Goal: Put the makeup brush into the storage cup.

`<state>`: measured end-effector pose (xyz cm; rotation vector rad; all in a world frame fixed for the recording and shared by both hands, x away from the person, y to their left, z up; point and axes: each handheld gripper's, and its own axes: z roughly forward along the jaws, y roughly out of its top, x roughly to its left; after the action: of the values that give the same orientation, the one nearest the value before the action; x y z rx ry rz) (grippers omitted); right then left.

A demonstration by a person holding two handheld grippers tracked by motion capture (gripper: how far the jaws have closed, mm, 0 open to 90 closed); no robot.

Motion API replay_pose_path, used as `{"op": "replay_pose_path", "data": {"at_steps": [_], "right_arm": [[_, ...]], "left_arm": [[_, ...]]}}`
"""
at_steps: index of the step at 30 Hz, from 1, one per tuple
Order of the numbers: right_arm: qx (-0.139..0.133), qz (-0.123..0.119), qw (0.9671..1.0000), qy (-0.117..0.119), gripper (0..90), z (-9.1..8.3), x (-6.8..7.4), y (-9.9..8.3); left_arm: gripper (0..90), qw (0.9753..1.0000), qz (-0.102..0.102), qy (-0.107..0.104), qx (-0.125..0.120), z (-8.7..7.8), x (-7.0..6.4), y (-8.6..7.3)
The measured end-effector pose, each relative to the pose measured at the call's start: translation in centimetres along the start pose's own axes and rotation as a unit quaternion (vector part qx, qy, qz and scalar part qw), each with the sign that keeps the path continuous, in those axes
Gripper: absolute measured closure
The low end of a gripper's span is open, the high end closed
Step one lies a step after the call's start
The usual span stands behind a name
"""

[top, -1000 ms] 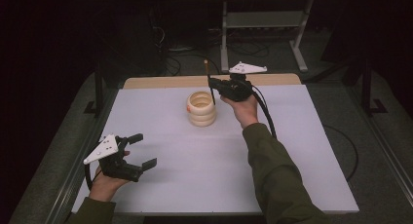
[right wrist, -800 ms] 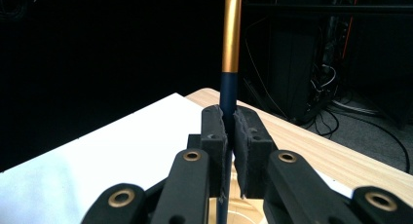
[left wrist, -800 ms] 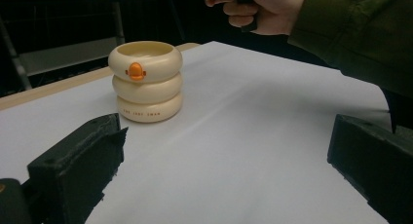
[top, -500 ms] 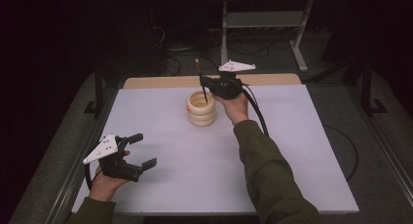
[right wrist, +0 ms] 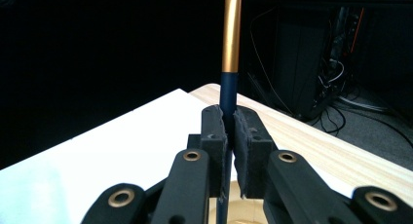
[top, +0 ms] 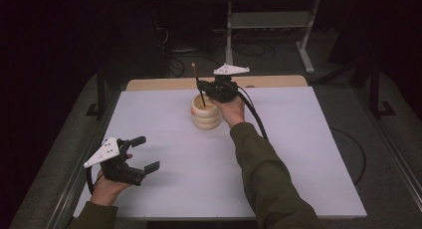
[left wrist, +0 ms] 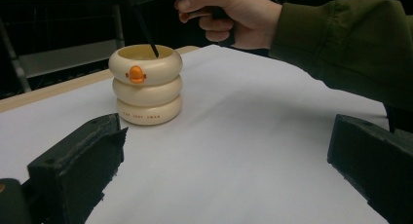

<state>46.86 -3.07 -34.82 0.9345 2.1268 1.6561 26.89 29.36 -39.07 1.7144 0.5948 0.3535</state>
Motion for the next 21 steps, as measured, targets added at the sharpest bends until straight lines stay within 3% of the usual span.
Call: {"op": "replay_pose_path", "data": {"at_steps": [6, 21], "right_arm": [[0.002, 0.007, 1.0, 0.001, 82.6, 0.7, 0.1, -0.4], [0.017, 0.002, 0.9998, 0.003, 82.6, 2.0, 0.5, -0.8]], "left_arm": [[0.0, 1.0, 0.009, -0.001, 0.004, 0.0, 0.1, 0.0], [0.0, 1.0, 0.006, -0.002, 0.0, 0.0, 0.0, 0.0]]}}
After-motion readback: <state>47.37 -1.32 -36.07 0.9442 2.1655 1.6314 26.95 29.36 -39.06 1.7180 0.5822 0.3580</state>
